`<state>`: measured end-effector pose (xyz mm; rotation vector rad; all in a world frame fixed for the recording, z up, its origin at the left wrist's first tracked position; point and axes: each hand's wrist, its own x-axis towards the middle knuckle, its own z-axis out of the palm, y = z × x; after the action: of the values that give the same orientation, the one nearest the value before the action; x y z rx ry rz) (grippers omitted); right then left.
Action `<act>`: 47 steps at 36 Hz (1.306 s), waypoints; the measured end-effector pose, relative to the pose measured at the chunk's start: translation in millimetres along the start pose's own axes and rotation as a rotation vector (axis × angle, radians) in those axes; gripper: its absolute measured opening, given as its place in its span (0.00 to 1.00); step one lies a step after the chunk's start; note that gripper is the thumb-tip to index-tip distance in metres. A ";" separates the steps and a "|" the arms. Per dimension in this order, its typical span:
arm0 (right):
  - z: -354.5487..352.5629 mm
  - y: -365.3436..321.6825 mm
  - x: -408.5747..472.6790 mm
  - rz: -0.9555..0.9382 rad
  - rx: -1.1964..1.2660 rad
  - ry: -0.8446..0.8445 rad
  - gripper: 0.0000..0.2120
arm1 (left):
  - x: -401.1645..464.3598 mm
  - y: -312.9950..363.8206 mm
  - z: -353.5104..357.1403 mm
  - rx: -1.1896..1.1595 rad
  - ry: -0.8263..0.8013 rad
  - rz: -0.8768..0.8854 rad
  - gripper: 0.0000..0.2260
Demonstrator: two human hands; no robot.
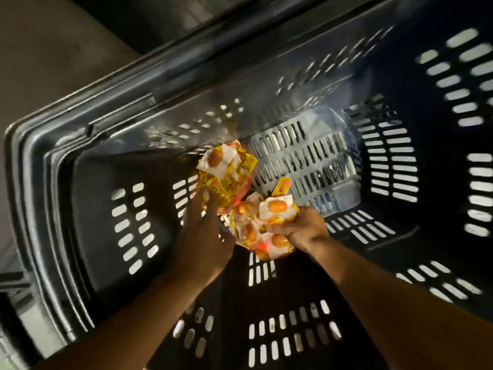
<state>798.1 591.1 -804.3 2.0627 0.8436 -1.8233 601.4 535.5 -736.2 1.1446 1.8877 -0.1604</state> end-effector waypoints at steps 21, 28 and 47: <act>-79.4 12.3 25.7 -0.115 -0.108 0.433 0.29 | 111.0 7.1 43.5 -0.212 0.178 -0.338 0.50; -62.5 11.3 33.5 -0.093 0.085 0.439 0.41 | 109.4 13.7 49.1 -0.197 0.201 -0.250 0.49; -21.1 -7.5 50.6 -0.106 0.110 0.471 0.42 | 78.9 1.2 54.3 -0.599 -0.049 -0.319 0.40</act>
<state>813.1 621.3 -848.2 2.6185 0.9984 -1.4758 622.5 559.4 -826.5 0.4323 1.8802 0.1924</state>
